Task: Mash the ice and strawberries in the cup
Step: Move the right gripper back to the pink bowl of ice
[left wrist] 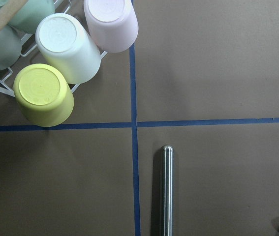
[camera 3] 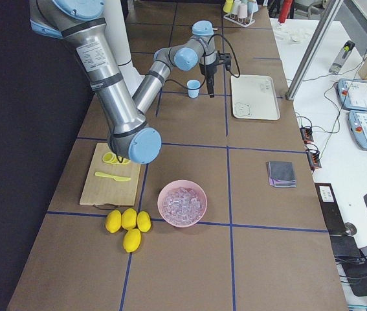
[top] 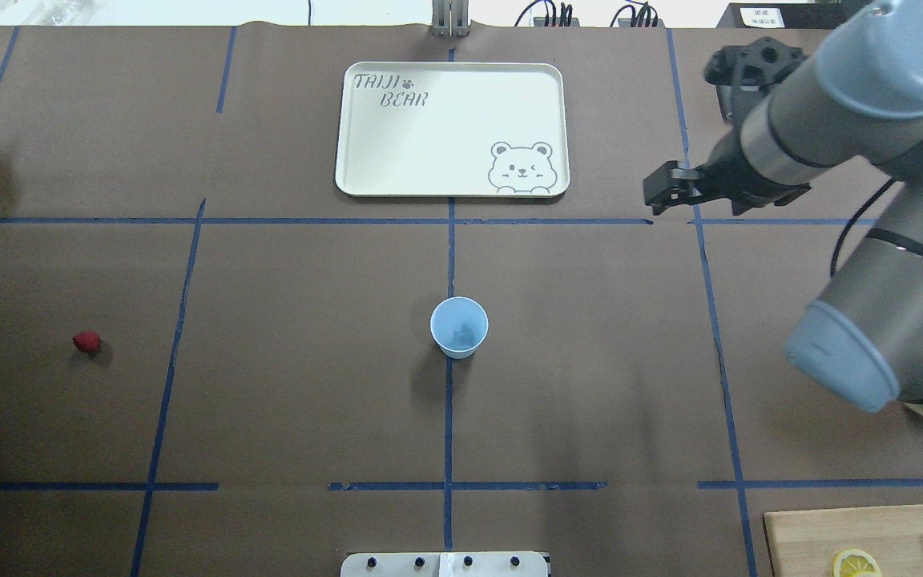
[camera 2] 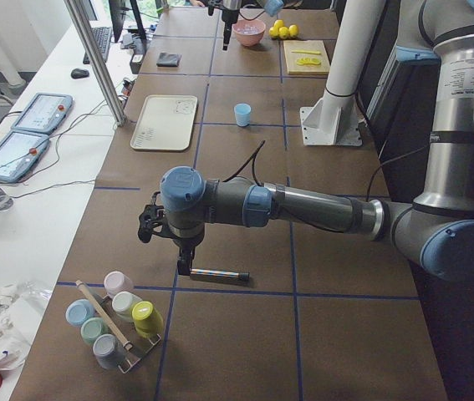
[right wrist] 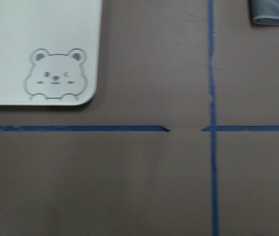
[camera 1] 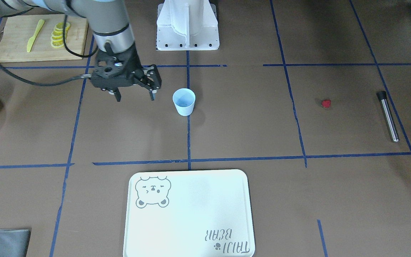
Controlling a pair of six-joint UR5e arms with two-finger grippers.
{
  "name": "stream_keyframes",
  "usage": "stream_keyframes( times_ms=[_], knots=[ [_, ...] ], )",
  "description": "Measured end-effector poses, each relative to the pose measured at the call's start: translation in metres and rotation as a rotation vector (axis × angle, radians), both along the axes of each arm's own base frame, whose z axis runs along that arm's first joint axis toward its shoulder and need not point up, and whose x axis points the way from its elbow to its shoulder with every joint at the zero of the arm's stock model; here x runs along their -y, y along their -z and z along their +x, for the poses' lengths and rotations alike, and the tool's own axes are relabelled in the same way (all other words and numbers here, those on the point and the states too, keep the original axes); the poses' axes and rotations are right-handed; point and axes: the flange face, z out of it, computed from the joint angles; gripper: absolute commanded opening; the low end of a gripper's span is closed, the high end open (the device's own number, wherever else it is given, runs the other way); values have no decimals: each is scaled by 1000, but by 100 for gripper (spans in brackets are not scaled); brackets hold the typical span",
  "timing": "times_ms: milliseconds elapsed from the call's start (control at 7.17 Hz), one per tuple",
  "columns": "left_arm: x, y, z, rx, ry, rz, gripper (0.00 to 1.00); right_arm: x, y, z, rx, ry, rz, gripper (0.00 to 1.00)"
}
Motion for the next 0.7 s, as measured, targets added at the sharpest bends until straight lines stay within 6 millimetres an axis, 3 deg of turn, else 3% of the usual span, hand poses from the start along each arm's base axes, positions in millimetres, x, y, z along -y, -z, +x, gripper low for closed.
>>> stream_keyframes(
  times_ms=[279,697],
  knots=[
    [-9,11,0,2,1,19,100,-6,-77,80,-6,3,-52,99],
    [-14,21,1,4,2,37,100,-37,-204,181,-1,95,4,99]
  ],
)
